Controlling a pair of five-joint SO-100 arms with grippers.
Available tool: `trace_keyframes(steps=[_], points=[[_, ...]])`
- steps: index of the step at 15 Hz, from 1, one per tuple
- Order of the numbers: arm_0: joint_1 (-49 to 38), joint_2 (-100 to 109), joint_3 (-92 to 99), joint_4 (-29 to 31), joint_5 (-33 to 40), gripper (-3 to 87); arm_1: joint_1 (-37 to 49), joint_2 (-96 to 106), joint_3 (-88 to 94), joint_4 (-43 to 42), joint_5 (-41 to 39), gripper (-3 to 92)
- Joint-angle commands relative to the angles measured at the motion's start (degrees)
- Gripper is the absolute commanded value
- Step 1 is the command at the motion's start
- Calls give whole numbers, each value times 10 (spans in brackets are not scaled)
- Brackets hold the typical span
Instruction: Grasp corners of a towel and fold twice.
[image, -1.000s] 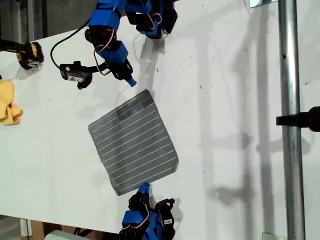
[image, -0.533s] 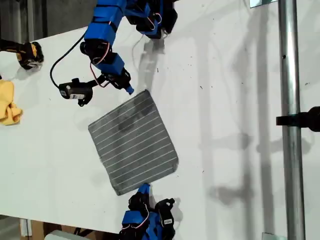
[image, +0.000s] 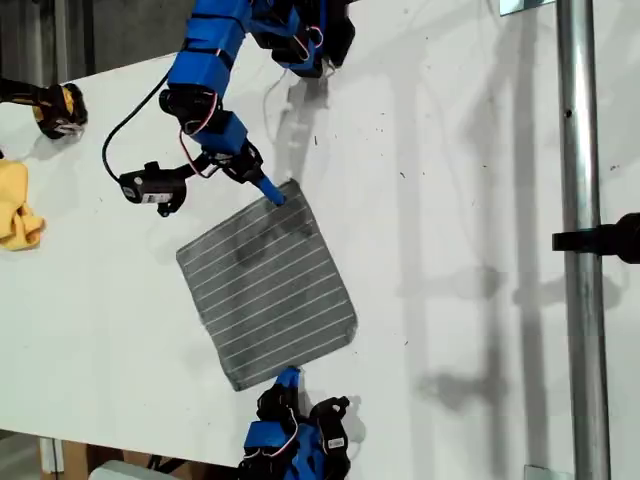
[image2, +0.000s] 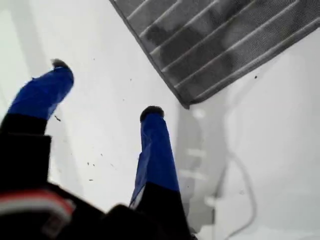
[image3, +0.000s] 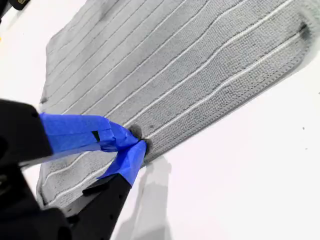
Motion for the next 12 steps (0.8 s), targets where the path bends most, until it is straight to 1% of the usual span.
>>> trace_keyframes(steps=[1,4,8,12], points=[[6,3,4,0,-6,-26,6,-4,-27,6,-12,372],[7,3,4,0,-6,-26,18,-33,22,-11,-30,356],[8,3,4,0,-7,-26,46,-76,125,-115,-40,331],[8,3,4,1,-8,-26,59,-129,145,-171,-44,317]])
